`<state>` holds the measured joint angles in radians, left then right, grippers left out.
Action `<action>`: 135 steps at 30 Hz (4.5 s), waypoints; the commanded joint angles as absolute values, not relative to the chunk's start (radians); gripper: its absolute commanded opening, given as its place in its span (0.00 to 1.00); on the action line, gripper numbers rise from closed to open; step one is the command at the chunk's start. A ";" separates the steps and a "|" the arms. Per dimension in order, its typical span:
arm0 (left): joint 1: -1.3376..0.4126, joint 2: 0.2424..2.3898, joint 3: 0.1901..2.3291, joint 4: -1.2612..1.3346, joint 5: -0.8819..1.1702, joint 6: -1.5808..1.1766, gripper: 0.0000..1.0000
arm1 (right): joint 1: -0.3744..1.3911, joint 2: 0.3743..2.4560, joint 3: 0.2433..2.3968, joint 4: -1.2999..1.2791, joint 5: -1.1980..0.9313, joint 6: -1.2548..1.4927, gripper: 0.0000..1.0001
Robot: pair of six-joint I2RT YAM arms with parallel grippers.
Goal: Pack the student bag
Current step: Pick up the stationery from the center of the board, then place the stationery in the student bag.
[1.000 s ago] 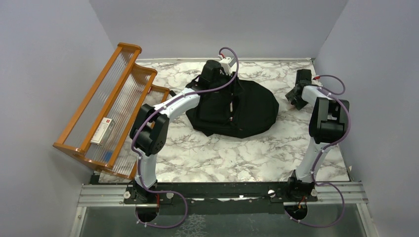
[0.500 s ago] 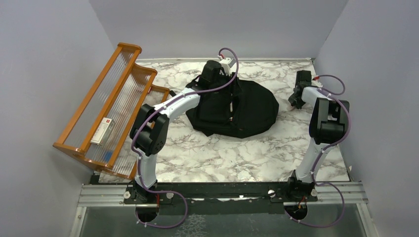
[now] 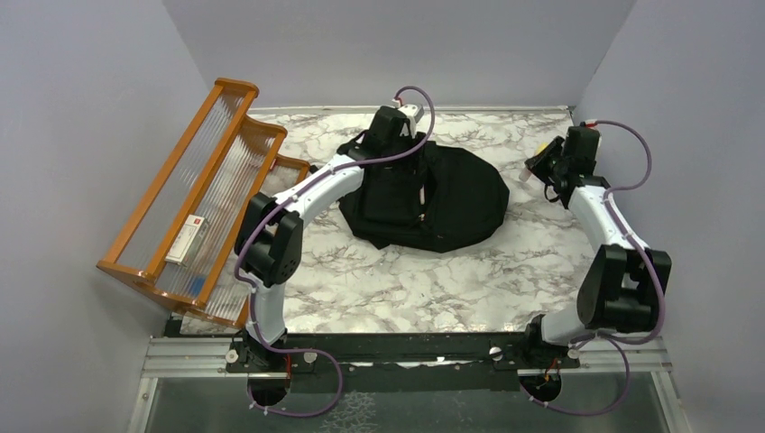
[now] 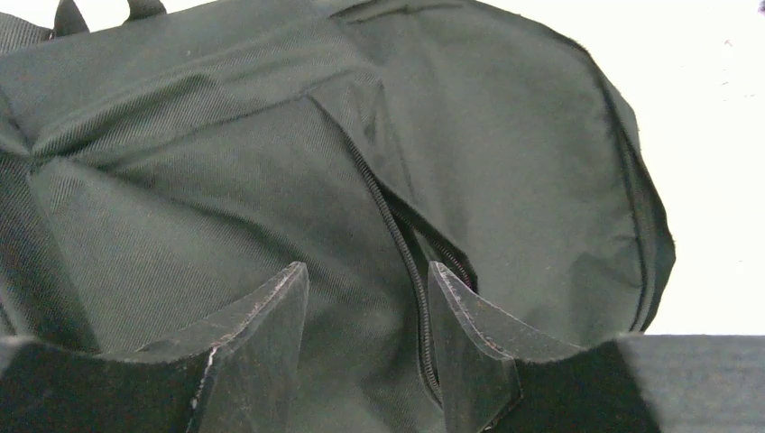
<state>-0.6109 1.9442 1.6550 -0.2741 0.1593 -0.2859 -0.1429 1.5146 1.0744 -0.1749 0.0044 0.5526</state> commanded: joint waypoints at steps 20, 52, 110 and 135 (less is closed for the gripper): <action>-0.765 2.020 1.758 -0.515 -0.185 -0.055 0.52 | -0.142 1.198 0.855 -0.115 -0.413 0.541 0.01; -0.778 1.990 1.822 -0.523 -0.332 -0.035 0.00 | 0.027 1.362 1.007 -0.078 -0.658 0.671 0.00; -0.775 1.912 1.726 -0.443 -0.298 -0.091 0.00 | 0.288 1.881 1.391 -0.260 -0.675 0.608 0.01; -0.775 1.916 1.723 -0.444 -0.291 -0.084 0.00 | 0.327 1.854 1.375 -0.205 -0.562 0.582 0.32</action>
<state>-0.7799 1.9656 1.7252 -0.4690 -0.3008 -0.0891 0.3202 1.9091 1.3865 -0.2264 -0.5941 0.6044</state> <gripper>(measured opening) 0.008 0.310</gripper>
